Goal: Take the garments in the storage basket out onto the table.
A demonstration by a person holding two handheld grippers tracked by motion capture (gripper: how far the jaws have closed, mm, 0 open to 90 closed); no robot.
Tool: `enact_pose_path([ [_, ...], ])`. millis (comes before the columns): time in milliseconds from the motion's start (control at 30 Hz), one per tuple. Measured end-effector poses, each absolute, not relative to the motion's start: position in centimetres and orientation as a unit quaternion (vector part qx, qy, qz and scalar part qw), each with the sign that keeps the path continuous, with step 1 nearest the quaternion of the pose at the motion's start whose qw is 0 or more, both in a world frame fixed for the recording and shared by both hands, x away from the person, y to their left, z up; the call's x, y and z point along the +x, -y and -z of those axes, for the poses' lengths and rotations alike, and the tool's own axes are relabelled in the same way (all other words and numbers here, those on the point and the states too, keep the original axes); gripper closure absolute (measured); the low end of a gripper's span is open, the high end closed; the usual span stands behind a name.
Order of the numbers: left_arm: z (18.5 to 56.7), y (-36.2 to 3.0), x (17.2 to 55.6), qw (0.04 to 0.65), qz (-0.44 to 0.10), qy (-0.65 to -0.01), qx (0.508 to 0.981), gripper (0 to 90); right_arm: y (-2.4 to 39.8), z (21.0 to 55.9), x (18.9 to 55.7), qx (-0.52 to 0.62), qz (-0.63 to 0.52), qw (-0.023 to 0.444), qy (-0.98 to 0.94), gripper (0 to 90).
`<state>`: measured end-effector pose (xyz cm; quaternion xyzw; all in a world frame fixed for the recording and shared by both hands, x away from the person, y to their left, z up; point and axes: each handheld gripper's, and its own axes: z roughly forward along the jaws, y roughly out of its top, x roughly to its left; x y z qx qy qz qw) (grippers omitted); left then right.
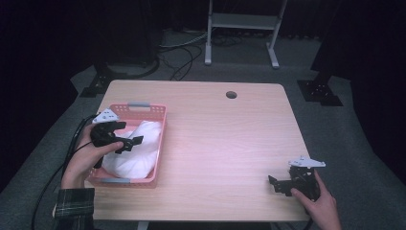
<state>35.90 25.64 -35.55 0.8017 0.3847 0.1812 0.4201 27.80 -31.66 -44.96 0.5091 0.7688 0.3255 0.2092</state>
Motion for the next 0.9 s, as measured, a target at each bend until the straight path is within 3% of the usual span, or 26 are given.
enact_pose_path([
  [900,37.1,-24.8,36.7,0.392,-0.172,-0.394,0.813,9.3,31.7,45.0,27.8,0.509,-0.325,0.209,-0.769,0.0],
])
